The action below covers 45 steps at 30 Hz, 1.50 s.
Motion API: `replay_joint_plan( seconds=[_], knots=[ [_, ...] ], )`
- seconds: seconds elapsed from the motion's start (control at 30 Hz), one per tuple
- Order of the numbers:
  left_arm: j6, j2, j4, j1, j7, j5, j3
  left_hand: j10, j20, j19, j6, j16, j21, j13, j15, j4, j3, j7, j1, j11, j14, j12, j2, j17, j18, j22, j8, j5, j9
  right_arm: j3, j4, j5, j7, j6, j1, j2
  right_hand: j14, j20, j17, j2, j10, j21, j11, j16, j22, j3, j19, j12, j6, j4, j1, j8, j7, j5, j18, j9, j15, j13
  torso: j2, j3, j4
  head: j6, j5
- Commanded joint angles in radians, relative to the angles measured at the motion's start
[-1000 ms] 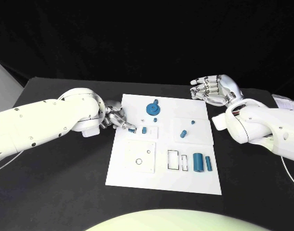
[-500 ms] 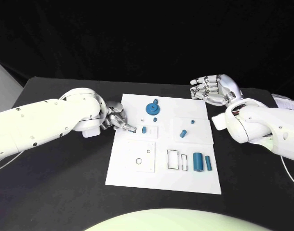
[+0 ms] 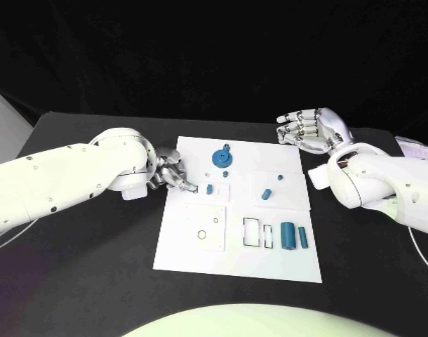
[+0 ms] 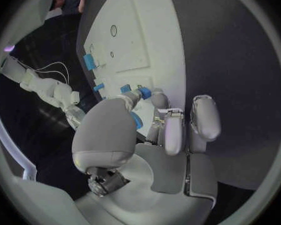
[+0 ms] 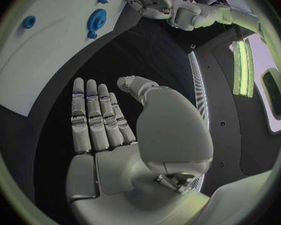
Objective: Assemble the parts on the task board
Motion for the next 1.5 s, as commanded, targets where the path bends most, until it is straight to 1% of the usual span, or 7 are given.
replay_joint_plan(
  seconds=[0.03,0.2,0.33,0.57,0.8,1.23,1.5],
  knots=[
    [0.017,0.003,-0.003,-0.002,-0.001,0.015,-0.002,-0.001,0.007,0.003,0.007,0.006,0.000,-0.001,0.007,-0.006,0.021,0.003,0.026,0.002,0.069,0.005,0.004,0.140,0.008,0.002,-0.007,0.002,-0.008,0.000,0.002,-0.007,0.008,0.015,-0.001,0.000,-0.001,0.003,-0.001,0.008,0.006,0.001,0.003,-0.004,-0.001,0.000,0.003,-0.004,0.001,-0.005,-0.005,-0.005,0.012,0.004,0.004,-0.001,0.004,-0.001,0.000,0.0002,-0.0001,-0.001,-0.001],
    [0.017,0.004,-0.007,-0.003,-0.001,0.023,-0.002,-0.002,0.006,0.003,0.008,0.006,0.000,0.000,0.007,-0.021,0.065,0.003,0.057,0.002,0.069,0.008,0.013,0.141,0.008,0.002,-0.014,-0.001,-0.021,0.000,0.002,-0.007,0.007,0.017,-0.001,-0.001,-0.001,0.003,-0.001,0.009,0.007,0.001,0.003,-0.004,-0.002,0.000,0.003,-0.004,0.002,-0.005,-0.005,-0.005,0.012,0.004,0.004,-0.001,0.004,0.000,0.000,0.0001,-0.0002,-0.001,-0.001],
    [0.018,0.004,-0.011,-0.003,-0.001,0.046,-0.002,-0.004,0.007,0.001,0.003,0.005,-0.002,0.002,0.008,-0.053,0.129,0.006,0.085,0.003,0.068,0.010,0.009,0.139,0.008,0.001,-0.023,-0.001,-0.037,0.000,0.002,-0.007,0.006,0.019,-0.001,-0.001,-0.001,0.003,-0.001,0.009,0.007,0.001,0.003,-0.004,-0.002,0.000,0.003,-0.004,0.002,-0.005,-0.005,-0.005,0.012,0.004,0.004,-0.001,0.004,0.000,0.000,0.0002,0.0004,-0.001,-0.002],
    [0.013,0.001,-0.015,-0.003,-0.001,0.110,-0.002,-0.007,0.013,0.000,-0.012,0.006,-0.001,-0.007,0.016,-0.139,0.274,0.018,0.088,0.012,0.068,0.009,0.006,0.141,0.008,0.003,-0.026,-0.008,-0.063,0.000,0.001,-0.007,0.006,0.020,-0.001,-0.001,-0.001,0.003,-0.001,0.009,0.007,0.001,0.003,-0.004,-0.002,0.000,0.003,-0.004,0.002,-0.005,-0.005,-0.005,0.012,0.004,0.004,-0.001,0.004,0.000,0.000,-0.0002,0.0003,-0.001,-0.002],
    [-0.002,-0.007,-0.016,-0.003,0.004,0.197,-0.001,0.012,0.014,0.001,0.006,0.014,0.002,0.000,0.016,-0.224,0.370,0.015,0.067,0.009,0.074,0.011,0.018,0.156,0.008,0.008,0.011,-0.010,-0.056,0.000,0.001,-0.007,0.005,0.021,-0.001,-0.001,-0.001,0.003,-0.001,0.009,0.007,0.001,0.003,-0.004,-0.002,0.000,0.003,-0.004,0.002,-0.005,-0.005,-0.005,0.012,0.004,0.004,-0.001,0.004,0.000,0.000,-0.0005,0.0001,0.000,-0.003],
    [-0.024,-0.030,-0.009,-0.003,0.015,0.331,0.003,0.014,0.013,-0.014,0.012,0.007,-0.011,-0.006,0.014,-0.269,0.419,0.010,0.044,0.006,0.069,0.005,0.018,0.142,0.012,-0.006,0.036,-0.011,-0.051,0.000,0.001,-0.007,0.003,0.022,-0.002,-0.002,-0.001,0.003,-0.001,0.009,0.007,0.001,0.003,-0.004,-0.002,0.000,0.003,-0.004,0.002,-0.005,-0.005,-0.005,0.012,0.004,0.004,-0.001,0.004,0.000,-0.001,0.0000,0.0004,0.001,-0.002],
    [-0.055,-0.046,0.003,-0.002,0.022,0.368,0.005,0.002,0.010,-0.022,0.031,0.002,-0.015,-0.005,0.011,-0.316,0.481,0.009,0.013,0.004,0.065,0.006,-0.005,0.133,0.014,-0.011,0.052,-0.005,-0.056,0.000,0.001,-0.007,0.001,0.024,-0.003,-0.002,-0.001,0.003,-0.003,0.009,0.009,0.001,0.003,-0.004,-0.004,0.000,0.004,-0.004,0.003,-0.006,-0.006,-0.006,0.012,0.005,0.004,-0.001,0.004,0.000,0.000,0.0003,0.0003,0.003,-0.003]
  ],
)
